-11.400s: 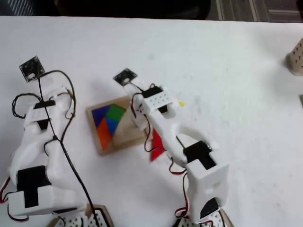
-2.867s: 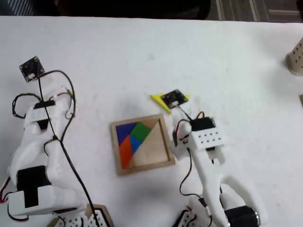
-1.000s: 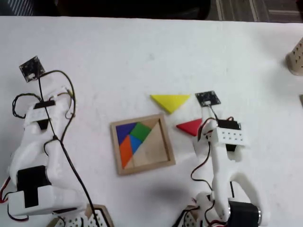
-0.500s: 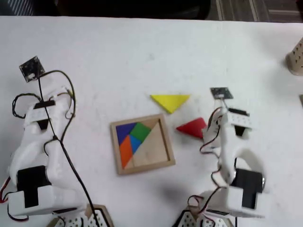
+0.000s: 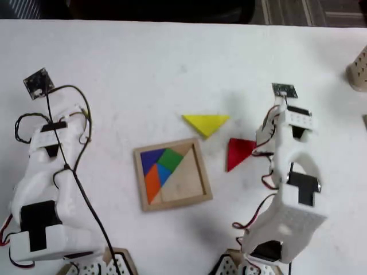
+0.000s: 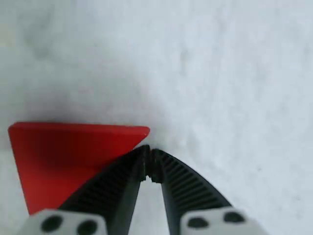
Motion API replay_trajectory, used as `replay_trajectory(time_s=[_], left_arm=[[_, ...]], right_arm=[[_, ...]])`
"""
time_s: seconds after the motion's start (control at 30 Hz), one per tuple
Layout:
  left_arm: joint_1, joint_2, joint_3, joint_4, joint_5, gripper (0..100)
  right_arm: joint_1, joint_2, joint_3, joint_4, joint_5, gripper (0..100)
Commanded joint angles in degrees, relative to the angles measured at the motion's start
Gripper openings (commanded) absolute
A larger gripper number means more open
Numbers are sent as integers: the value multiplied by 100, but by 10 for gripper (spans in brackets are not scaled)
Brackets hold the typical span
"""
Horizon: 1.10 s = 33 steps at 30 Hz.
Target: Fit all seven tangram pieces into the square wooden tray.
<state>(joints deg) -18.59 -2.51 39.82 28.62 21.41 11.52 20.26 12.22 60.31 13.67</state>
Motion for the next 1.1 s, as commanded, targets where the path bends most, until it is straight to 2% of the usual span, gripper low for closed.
replay_trajectory(time_s=[0.0, 0.27, 0.47, 0.6, 0.7, 0.8, 0.97, 1.07], left_arm=[[57, -268, -18, -185, 44, 82], [57, -268, -18, -193, 44, 82], [57, -268, -18, -193, 44, 82], [66, -268, -18, -193, 44, 82], [75, -268, -18, -193, 44, 82], [75, -268, -18, -193, 44, 83], [75, -268, -18, -193, 44, 83], [75, -268, -18, -193, 44, 83]], right_arm=[[-224, 338, -1099, 119, -79, 19], [-857, 1007, -2462, 699, -88, 19], [-945, 1033, -3147, 1789, -88, 19], [-1341, 1015, -3323, 2668, -220, 19], [-1604, 708, -3042, 2958, -448, 19], [-1833, -66, -2163, 2659, -642, 19], [-1877, -1525, -352, 1429, -1125, 24], [-1921, -1763, 325, 813, -1160, 59]])
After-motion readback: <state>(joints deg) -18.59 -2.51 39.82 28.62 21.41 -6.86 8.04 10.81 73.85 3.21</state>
